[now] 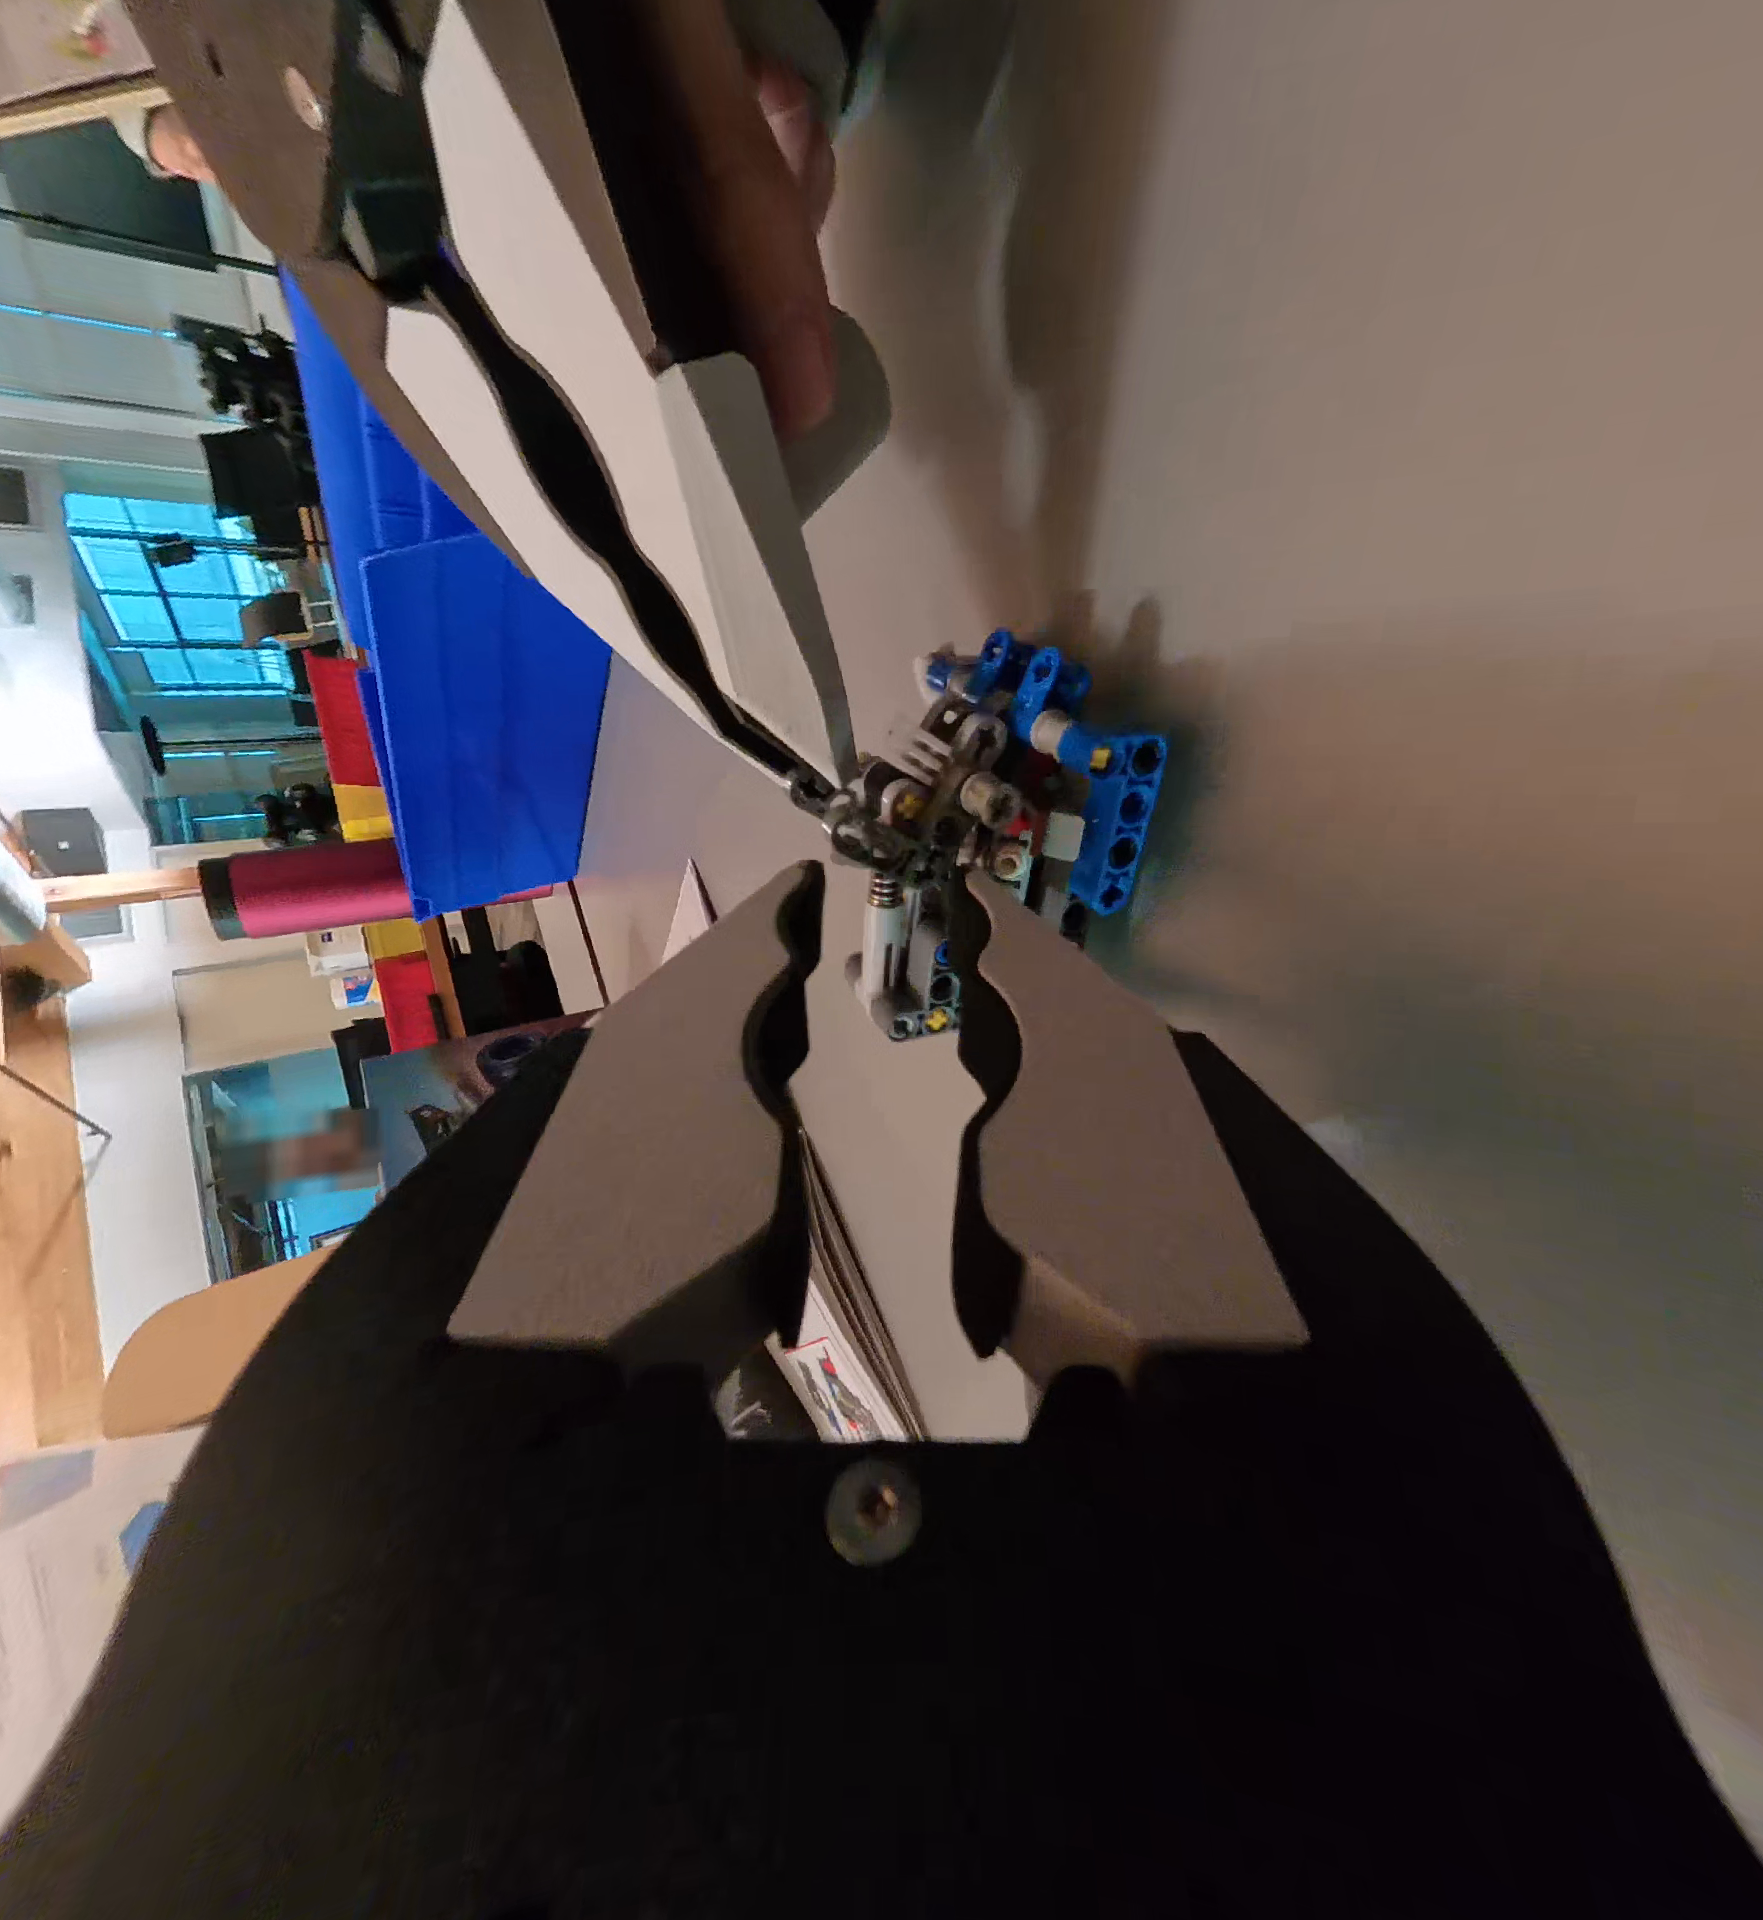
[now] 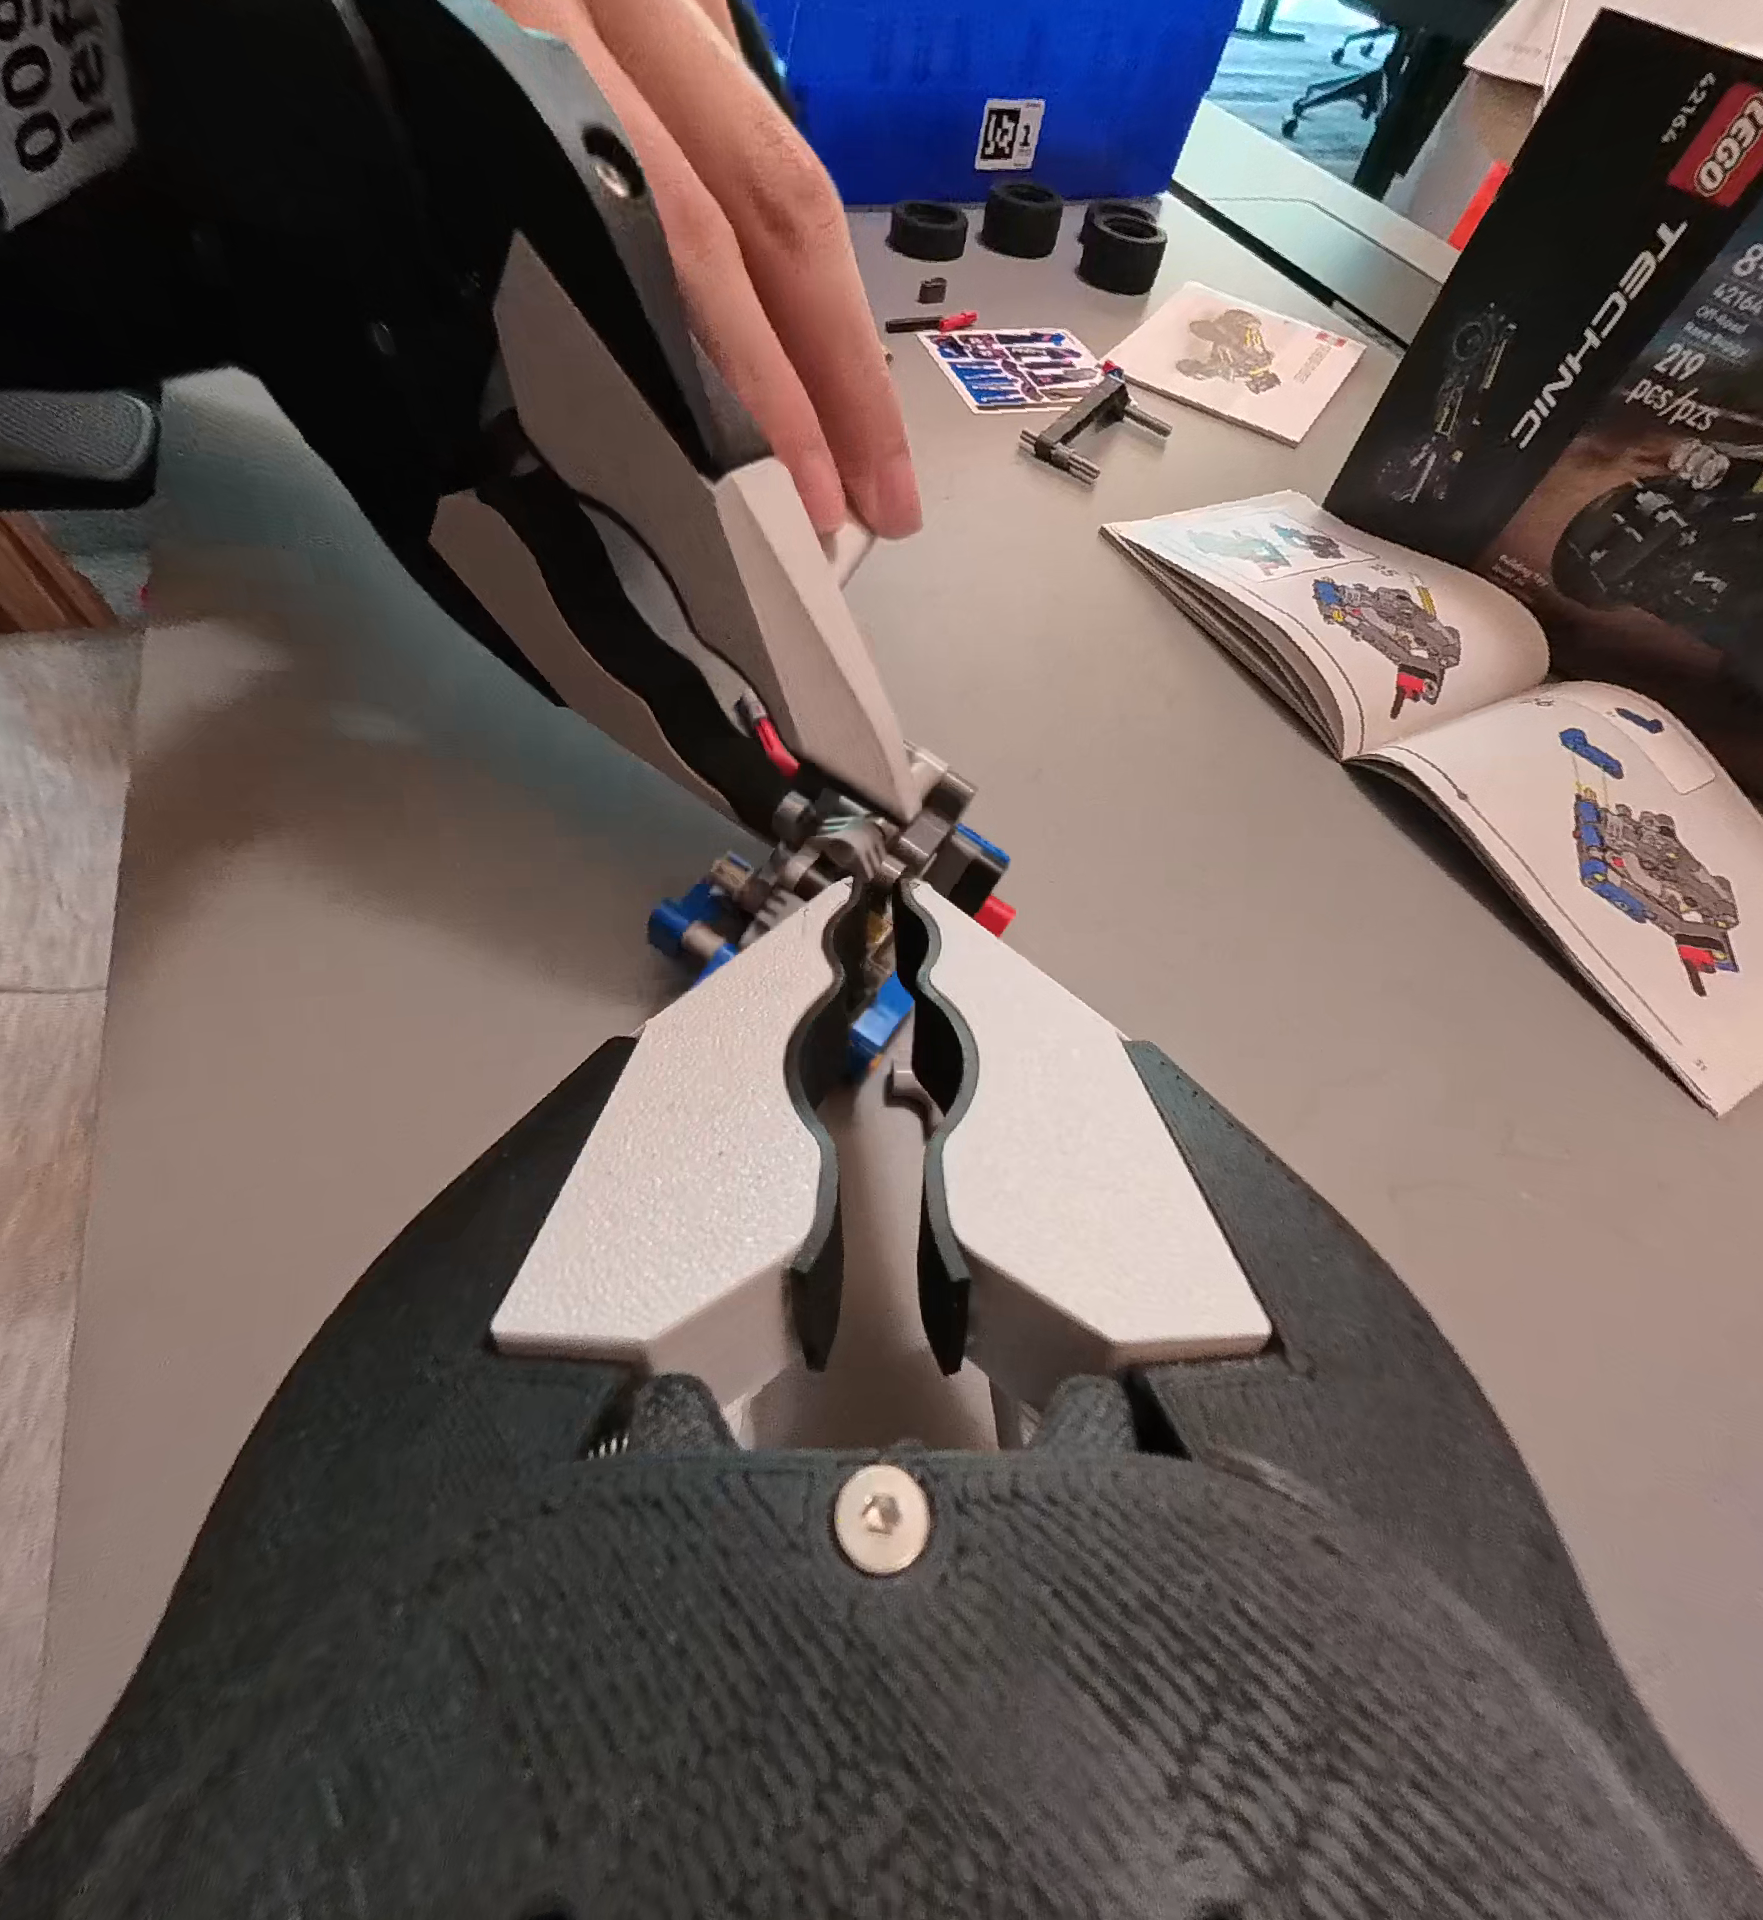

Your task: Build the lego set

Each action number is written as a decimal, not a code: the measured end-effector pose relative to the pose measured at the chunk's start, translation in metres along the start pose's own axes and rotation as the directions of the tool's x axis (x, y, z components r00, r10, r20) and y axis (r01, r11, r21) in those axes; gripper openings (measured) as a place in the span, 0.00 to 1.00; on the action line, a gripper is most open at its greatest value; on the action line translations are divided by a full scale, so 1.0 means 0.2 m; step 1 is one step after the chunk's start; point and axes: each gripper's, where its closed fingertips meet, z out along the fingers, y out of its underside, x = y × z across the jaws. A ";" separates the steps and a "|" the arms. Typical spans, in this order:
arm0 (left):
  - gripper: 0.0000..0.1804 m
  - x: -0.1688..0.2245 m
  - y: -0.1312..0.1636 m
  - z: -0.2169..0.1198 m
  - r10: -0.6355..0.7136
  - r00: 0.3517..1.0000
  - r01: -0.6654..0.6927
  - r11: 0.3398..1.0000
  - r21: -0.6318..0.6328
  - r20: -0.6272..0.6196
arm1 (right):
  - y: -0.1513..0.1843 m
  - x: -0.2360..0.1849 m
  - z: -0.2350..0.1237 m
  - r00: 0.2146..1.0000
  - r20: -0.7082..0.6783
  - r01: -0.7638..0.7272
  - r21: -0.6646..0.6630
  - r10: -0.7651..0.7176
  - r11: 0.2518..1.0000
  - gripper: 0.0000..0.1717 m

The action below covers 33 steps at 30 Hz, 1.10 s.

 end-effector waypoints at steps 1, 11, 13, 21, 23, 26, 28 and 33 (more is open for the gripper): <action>0.08 0.00 0.01 0.01 0.000 1.000 0.000 1.000 -0.013 -0.016 | 0.00 0.00 0.00 1.000 -0.001 0.001 -0.004 -0.001 1.000 0.01; 0.00 -0.03 0.01 -0.02 -0.131 0.987 0.131 0.991 0.007 0.097 | 0.02 0.02 -0.04 1.000 -0.019 0.006 -0.002 -0.006 1.000 0.01; 0.02 -0.02 0.04 -0.03 -0.100 0.990 0.101 0.995 -0.010 0.101 | 0.01 0.02 -0.04 1.000 -0.011 -0.002 0.005 0.002 1.000 0.01; 0.12 -0.01 0.00 0.02 -0.030 0.999 0.030 1.000 0.000 0.019 | 0.00 -0.01 -0.03 0.999 0.030 -0.019 0.019 0.019 1.000 0.00; 0.09 0.00 0.01 0.03 -0.008 1.000 0.008 1.000 -0.017 -0.003 | 0.01 0.00 -0.03 0.999 0.025 -0.022 0.013 0.022 1.000 0.00; 0.06 0.00 0.00 0.04 -0.024 1.000 0.024 1.000 -0.015 0.011 | 0.02 0.00 -0.05 0.999 0.020 -0.028 0.010 0.028 1.000 0.00; 0.04 -0.01 0.00 0.04 -0.034 0.999 0.035 0.999 -0.017 0.037 | 0.02 0.00 -0.05 0.999 0.022 -0.030 0.008 0.029 1.000 0.00; 0.03 -0.02 0.01 0.03 -0.084 0.992 0.088 0.995 -0.036 0.091 | 0.03 0.01 -0.06 1.000 -0.003 0.000 -0.030 -0.001 1.000 0.00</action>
